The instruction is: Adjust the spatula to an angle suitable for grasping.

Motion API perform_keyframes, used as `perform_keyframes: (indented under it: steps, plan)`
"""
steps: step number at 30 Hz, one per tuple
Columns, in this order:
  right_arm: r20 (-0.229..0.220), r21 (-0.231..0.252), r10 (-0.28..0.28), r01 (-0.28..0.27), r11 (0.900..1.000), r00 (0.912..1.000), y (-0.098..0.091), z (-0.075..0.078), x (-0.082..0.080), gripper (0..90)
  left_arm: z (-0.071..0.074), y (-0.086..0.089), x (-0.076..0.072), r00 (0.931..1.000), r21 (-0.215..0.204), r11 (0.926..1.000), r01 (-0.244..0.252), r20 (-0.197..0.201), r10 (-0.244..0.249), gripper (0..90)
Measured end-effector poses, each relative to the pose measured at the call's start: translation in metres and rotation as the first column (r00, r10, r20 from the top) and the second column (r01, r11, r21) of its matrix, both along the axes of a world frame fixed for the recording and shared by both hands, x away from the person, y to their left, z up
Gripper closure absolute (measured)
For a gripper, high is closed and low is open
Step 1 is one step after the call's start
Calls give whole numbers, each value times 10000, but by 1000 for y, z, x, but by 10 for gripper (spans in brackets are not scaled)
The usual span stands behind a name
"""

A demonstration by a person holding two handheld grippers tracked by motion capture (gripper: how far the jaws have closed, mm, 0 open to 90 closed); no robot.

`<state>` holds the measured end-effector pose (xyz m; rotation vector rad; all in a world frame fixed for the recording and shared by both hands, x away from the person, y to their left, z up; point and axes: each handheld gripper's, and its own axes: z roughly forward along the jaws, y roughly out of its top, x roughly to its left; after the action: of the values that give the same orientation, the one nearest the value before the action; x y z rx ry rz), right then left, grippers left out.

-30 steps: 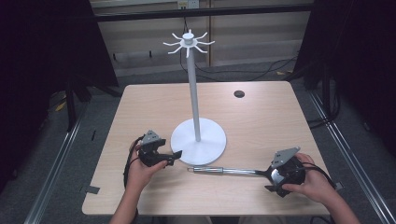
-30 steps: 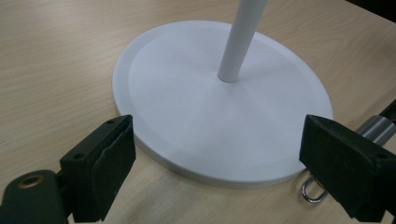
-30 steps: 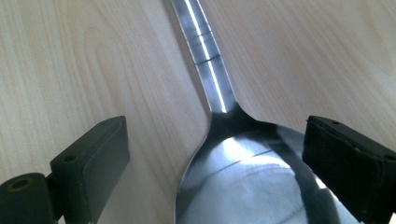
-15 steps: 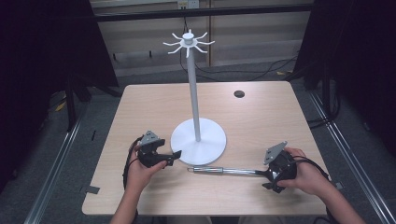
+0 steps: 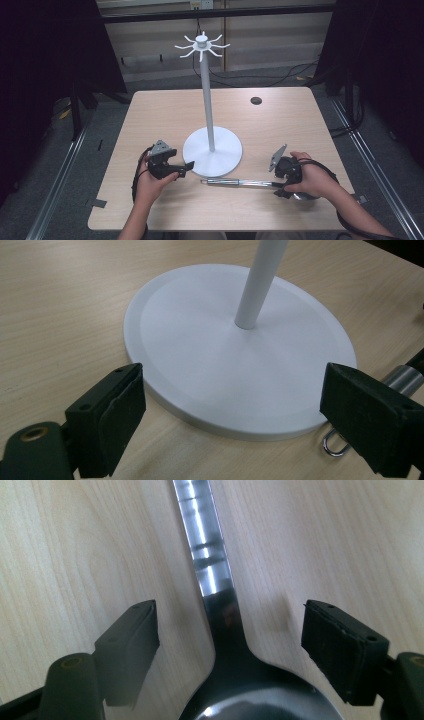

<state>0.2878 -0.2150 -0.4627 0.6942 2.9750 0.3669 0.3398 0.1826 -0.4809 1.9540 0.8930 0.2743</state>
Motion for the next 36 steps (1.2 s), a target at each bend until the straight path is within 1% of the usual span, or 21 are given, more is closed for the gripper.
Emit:
perform_keyframes:
  steps: [4,9,11,12,13,15,18,19,20,21,22,23,25,27,28,29,30,31,32,35,36]
  plan:
    - [-64,-191,210,-211,9996,9998,10,2,4,256,0,2,0,9999,6,9999,-123,26,123,112]
    - [-125,-139,288,-290,9995,9995,17,1,5,297,0,3,0,10000,1,10000,-81,-44,81,114]
    - [-229,-199,352,-356,9992,9991,21,-1,7,323,0,3,0,10000,14,10000,-70,-40,70,114]
    - [-310,-246,244,-252,9994,9992,22,-2,7,336,0,3,0,10000,14,10000,-70,-40,70,114]
    - [-268,-219,451,-457,9987,9986,22,-3,8,346,0,3,0,9999,-26,9999,-110,-33,110,114]
    - [-352,-254,374,-383,9989,9987,23,-3,8,356,1,2,0,9999,-31,9999,-117,-27,117,114]
    - [-585,-525,450,-480,9975,9973,25,-6,10,457,1,3,0,9999,-27,9999,-117,-9,117,115]
    - [-597,-473,567,-596,9971,9966,25,-6,11,514,1,3,0,9999,-43,9999,-119,1,119,115]
    - [-543,-338,470,-488,9982,9974,26,-5,11,577,1,3,0,9999,-43,9999,-119,1,119,115]
    - [-538,-338,561,-580,9977,9970,26,-5,11,691,1,4,0,9999,-37,9999,-136,20,136,115]
    - [-694,-401,497,-526,9978,9964,26,-3,10,718,1,4,0,9999,-41,9999,-142,20,142,115]
    - [-646,-388,571,-596,9975,9963,27,-4,11,723,1,3,0,9999,-40,9999,-146,19,146,115]
    - [-638,-505,1228,-1261,9907,9904,27,-3,12,739,1,3,0,9999,-36,9999,-139,1,139,115]
    - [-821,-440,1245,-1284,9907,9888,28,-3,10,750,1,3,0,9999,-18,9999,-151,4,151,116]
    - [-634,-451,1679,-1709,9843,9838,28,-3,10,754,1,4,0,9999,-35,9999,-152,18,152,116]
    - [-620,-479,1864,-1895,9807,9805,28,-3,9,756,1,4,0,9999,-35,9999,-152,18,152,116]
    - [-593,-459,1817,-1845,9818,9816,29,-3,8,756,1,5,0,9999,-42,9999,-143,3,143,118]
    - [-553,-375,1981,-2003,9790,9786,27,-3,8,757,1,5,0,9999,-49,9999,-152,5,152,125]
    - [-665,-174,2051,-2067,9783,9765,26,-4,7,757,1,5,1,9999,-19,9999,-159,5,159,126]
    - [-606,-93,2064,-2073,9782,9766,24,-4,3,758,0,6,1,9998,-49,9998,-207,-51,206,125]
    - [-520,-277,2342,-2358,9714,9708,24,-3,1,757,0,6,1,9997,-80,9997,-247,-63,247,125]
